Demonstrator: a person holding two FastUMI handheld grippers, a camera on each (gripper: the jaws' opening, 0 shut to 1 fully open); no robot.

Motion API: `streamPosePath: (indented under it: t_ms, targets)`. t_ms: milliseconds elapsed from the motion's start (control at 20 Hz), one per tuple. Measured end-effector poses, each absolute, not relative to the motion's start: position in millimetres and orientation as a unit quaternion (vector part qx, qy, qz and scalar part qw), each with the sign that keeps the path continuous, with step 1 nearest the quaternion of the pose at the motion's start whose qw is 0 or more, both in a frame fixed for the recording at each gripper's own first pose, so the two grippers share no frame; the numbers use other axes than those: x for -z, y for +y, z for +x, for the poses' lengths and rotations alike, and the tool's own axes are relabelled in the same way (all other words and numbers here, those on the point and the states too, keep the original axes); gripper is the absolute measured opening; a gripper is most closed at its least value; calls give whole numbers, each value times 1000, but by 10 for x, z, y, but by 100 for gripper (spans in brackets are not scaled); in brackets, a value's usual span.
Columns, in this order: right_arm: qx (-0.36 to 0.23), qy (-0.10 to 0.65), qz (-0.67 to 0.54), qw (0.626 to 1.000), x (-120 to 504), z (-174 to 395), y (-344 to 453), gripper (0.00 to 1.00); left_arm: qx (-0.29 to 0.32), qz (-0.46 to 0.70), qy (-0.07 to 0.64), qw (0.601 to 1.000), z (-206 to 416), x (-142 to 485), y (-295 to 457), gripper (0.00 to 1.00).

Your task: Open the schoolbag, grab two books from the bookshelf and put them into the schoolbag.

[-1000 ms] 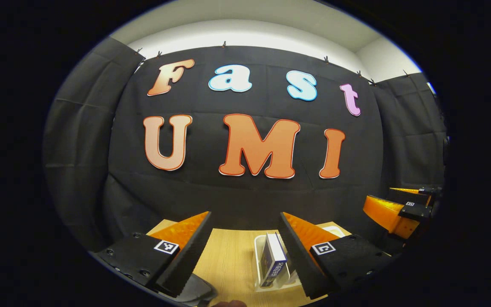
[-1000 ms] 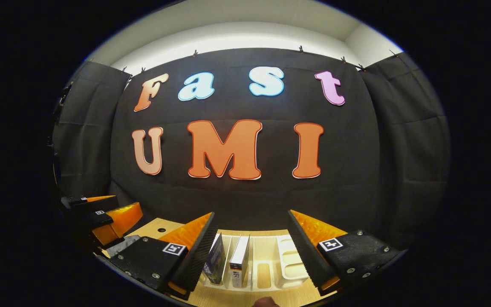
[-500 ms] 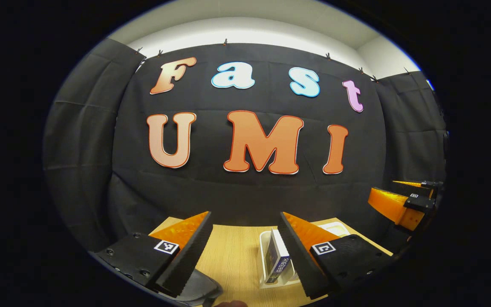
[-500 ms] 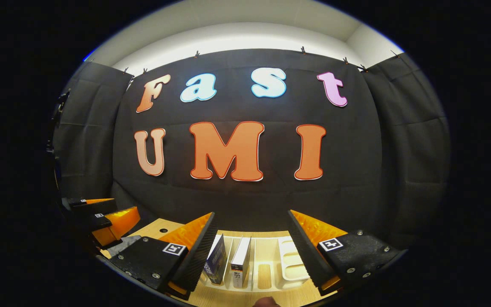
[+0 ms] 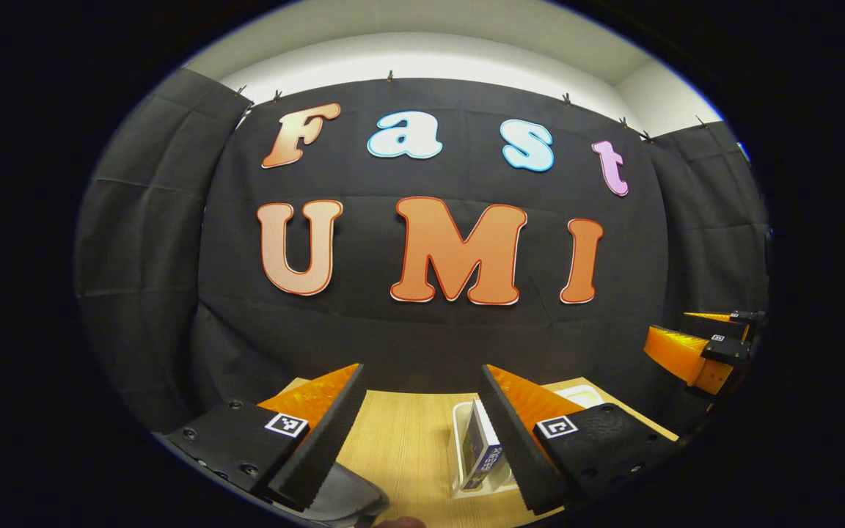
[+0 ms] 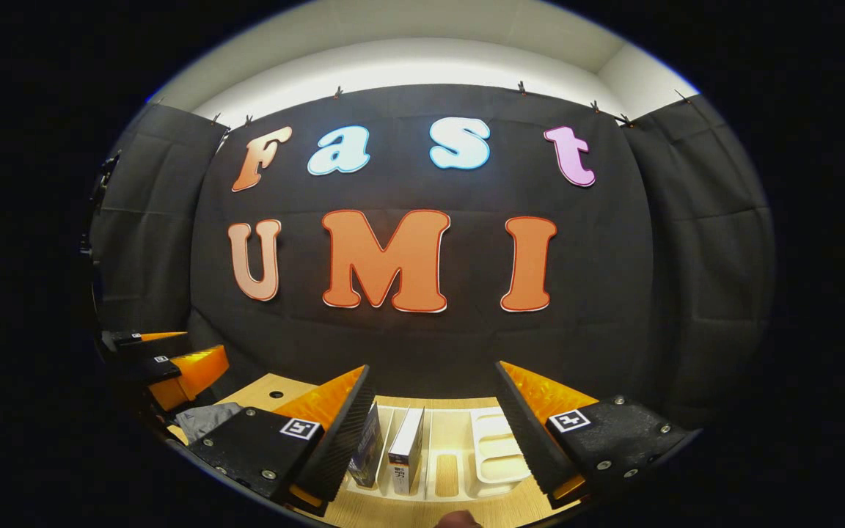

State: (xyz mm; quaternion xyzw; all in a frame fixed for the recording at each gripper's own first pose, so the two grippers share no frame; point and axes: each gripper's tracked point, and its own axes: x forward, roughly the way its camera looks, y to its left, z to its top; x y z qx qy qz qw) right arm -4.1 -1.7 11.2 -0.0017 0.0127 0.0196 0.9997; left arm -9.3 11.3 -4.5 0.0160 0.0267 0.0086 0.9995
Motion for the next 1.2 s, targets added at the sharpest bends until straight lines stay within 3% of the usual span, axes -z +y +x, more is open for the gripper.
streamPosePath:
  t_ms: [600, 950, 1200]
  targets:
    - [-9, 21, -4, 1000, -92, 52, -33, 97, -53, 103, 45, 992, -166, 317, 527, 98]
    - [2, 21, -22, 1000, -43, 105, -76, 97, -72, 250, 159, 952, -488, 908, 1031, 98]
    - [17, 25, -32, 999, 31, 107, -188, 97, -74, 339, 198, 917, -621, 1134, 1335, 98]
